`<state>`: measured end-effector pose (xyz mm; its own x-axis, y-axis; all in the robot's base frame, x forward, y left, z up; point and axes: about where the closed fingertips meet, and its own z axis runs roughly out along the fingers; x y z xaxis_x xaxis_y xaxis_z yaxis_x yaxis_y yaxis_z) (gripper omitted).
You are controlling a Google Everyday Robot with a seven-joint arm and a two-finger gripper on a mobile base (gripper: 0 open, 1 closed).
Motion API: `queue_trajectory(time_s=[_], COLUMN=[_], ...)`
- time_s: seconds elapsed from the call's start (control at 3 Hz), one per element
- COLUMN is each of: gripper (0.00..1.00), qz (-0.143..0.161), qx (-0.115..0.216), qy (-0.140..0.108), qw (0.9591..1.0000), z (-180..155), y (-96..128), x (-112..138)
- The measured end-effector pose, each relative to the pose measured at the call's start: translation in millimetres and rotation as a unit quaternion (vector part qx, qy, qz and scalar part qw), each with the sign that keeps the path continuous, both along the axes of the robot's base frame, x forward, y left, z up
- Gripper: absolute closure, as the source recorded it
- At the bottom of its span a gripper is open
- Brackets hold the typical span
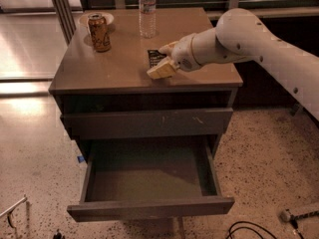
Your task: Pick rxbar chocolate from middle drawer and place on counter
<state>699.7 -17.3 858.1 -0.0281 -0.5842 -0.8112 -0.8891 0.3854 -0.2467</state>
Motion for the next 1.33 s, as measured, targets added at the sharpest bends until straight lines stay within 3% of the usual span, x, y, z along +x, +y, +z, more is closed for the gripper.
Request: queue_trajectory(time_s=[0.67, 1.33], gripper=[1.00, 0.58], qz=[-0.011, -0.011], qx=[0.011, 0.011], qy=[0.028, 0.028], qw=[0.9995, 0.9995], z=[-22, -22], y=[0, 0], x=[29, 30])
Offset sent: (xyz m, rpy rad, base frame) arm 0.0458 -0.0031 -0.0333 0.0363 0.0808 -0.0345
